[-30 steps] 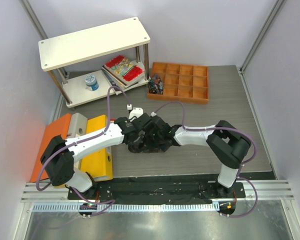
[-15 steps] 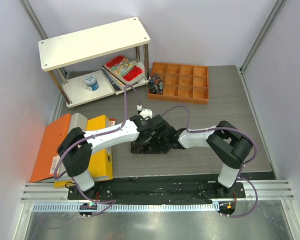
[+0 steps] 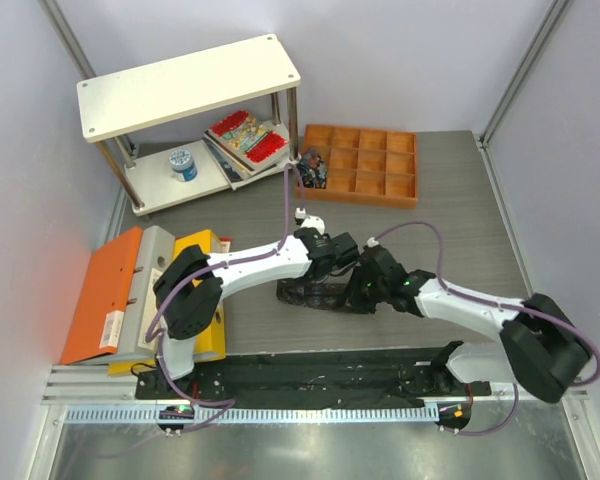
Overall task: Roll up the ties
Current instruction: Roll the tie at the center of the board.
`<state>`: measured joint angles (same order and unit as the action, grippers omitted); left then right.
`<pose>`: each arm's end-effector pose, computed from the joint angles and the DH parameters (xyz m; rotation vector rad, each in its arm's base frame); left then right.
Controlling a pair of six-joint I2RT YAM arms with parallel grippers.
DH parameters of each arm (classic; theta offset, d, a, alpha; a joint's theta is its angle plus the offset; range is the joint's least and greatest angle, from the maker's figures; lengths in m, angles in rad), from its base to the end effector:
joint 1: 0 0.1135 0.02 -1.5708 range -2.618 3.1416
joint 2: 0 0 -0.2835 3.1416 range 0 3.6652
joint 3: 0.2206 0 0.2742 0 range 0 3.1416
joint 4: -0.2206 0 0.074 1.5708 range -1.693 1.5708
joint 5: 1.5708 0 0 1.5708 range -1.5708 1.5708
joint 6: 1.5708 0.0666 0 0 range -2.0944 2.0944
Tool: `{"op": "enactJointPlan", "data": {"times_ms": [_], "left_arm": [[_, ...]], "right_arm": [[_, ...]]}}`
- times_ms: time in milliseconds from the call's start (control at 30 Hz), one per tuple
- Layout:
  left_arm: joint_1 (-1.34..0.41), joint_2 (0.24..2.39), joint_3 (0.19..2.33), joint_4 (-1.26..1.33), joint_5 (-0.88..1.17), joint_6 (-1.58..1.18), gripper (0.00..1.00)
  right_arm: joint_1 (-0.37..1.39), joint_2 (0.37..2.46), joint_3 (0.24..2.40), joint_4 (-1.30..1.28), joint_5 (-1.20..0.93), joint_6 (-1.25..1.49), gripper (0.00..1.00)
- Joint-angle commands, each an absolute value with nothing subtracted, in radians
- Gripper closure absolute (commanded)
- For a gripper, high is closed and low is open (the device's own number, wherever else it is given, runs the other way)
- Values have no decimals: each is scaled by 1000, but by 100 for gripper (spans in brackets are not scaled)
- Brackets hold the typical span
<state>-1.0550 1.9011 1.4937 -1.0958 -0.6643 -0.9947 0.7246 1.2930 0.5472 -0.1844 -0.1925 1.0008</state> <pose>0.2280 -0.3189 0.2046 0.0465 2.5138 0.3776 0.1883 0.1837 0.1369 0.2901 2.7239 0.8618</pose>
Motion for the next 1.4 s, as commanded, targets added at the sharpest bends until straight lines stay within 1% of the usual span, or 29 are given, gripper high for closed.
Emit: {"op": "enactJointPlan", "data": {"times_ms": [0,133,267,433,633,733,933,1067,1300,1367], "left_arm": [[-1069,1925,1499,-1187,-727,-1022,98],[-1072,1924,1511,-1207,-739,-1020,98],[-1088,1945,1558,-1281,-782,-1025,98],[-1120,2026,1654,-1411,-839,-1058,98],[-1154,2086,1713,-1410,-822,-1028,98],[-1164,2120,1736,-1408,-812,-1025,98],[-1177,2135,1756,-1338,-736,-996,97],[-1178,2117,1740,-1255,-674,-968,90],[-1177,2092,1709,-1108,-566,-934,86],[-1177,2079,1686,-1049,-534,-917,83]], "right_arm": [[652,1149,526,-218,-167,963,90],[604,1098,494,-242,-153,953,89],[603,1147,494,-223,-129,954,90],[597,1245,523,-184,-110,954,91],[597,1356,512,-81,-153,968,94],[592,1358,489,-61,-149,976,94],[569,1351,457,-35,-170,976,95],[565,1356,445,-9,-189,980,95],[546,1309,433,-28,-203,974,95],[542,1289,433,-44,-203,966,95]]}}
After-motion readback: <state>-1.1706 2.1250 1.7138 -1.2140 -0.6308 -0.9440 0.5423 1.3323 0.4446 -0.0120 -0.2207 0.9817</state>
